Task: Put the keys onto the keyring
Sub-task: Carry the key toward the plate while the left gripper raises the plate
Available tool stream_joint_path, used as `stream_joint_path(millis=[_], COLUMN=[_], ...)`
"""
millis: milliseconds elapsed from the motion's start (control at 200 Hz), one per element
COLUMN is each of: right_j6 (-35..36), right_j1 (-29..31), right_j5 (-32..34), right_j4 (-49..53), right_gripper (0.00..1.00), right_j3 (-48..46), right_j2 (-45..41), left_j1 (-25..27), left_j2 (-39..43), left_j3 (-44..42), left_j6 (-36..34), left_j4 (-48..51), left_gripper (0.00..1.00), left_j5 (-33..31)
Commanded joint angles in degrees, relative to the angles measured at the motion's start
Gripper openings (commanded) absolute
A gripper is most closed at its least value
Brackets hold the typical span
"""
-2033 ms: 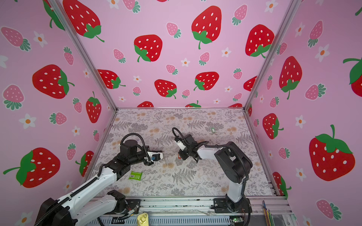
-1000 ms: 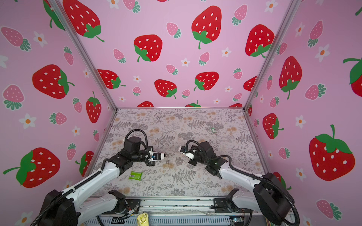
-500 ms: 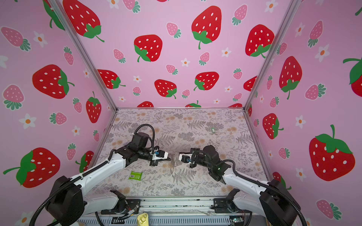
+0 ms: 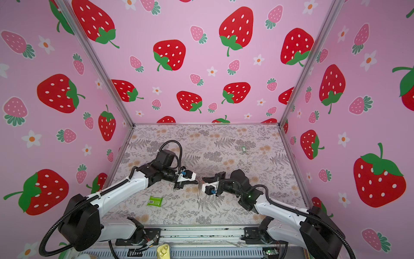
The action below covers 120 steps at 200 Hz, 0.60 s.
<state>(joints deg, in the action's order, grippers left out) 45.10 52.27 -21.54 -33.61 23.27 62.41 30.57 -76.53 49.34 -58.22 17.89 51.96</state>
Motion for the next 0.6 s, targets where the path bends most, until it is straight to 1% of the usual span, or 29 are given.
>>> stream_joint_path(millis=[0,280,595], right_j6=[2.61,3.04,7.47], right_j1=[0.91,1.26,1.86], right_j5=[0.52,0.62,0.83], right_j4=[-1.63,-2.86,-1.36], right_gripper=[0.0,0.0,0.0], right_j3=[-0.96,-1.95,-2.61], right_j2=[-1.02,-1.46,-2.41], left_j1=[0.41,0.81,1.14], left_j2=[-0.9,-2.43,-4.06], left_j3=[3.15,4.61,6.55], left_j6=[-0.06,0.09,1.3], left_j4=[2.02,3.19,4.64], left_gripper=[0.0,0.0,0.0], left_j5=[1.42,0.68,0.17])
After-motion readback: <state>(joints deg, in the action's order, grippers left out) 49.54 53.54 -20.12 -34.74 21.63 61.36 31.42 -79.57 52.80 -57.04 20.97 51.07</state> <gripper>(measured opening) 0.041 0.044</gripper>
